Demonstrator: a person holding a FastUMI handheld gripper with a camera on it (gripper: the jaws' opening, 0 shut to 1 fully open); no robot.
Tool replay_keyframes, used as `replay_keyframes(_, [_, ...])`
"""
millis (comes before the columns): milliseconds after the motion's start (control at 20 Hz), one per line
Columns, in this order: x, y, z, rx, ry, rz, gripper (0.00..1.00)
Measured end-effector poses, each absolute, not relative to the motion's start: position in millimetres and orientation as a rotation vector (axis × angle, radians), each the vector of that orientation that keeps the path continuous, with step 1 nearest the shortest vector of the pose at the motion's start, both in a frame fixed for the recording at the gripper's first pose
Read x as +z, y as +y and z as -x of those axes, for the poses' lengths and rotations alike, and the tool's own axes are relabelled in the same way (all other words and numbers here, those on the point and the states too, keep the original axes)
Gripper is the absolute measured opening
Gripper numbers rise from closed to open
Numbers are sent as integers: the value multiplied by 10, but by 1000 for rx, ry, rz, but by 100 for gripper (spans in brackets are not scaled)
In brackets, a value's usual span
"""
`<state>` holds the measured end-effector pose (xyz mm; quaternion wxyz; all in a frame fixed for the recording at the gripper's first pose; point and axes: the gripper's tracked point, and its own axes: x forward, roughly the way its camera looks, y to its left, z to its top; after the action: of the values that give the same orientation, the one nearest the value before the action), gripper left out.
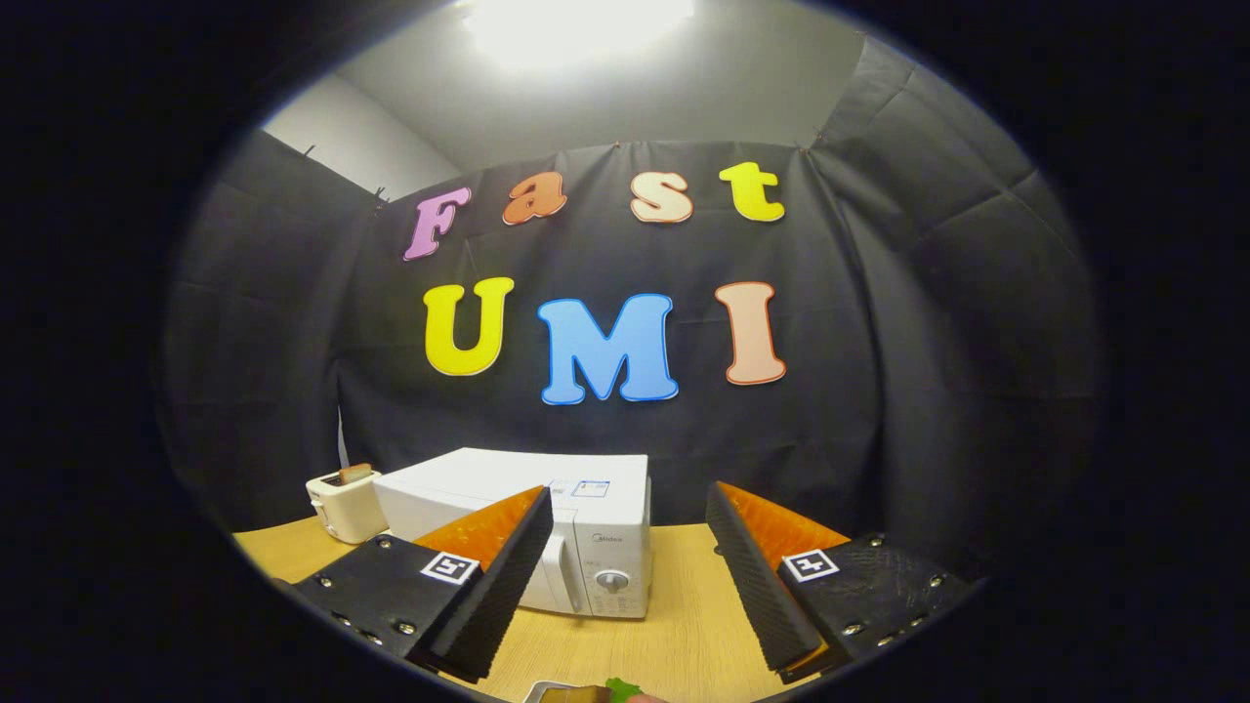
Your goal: Open the microwave, put the food inside, and close the microwave door.
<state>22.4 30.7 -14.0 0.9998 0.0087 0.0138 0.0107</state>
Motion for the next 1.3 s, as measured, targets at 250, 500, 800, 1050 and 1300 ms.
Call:
replay_keyframes(250, [-444,701,-474,54,48,-4,97])
replay_keyframes(500, [-924,1035,-794,84,111,-20,98])
replay_keyframes(800, [-1388,1156,-1239,50,176,-27,98])
replay_keyframes(1050, [-1672,1217,-1452,29,232,-24,97])
replay_keyframes(1300, [-1765,1231,-1586,0,232,2,83])
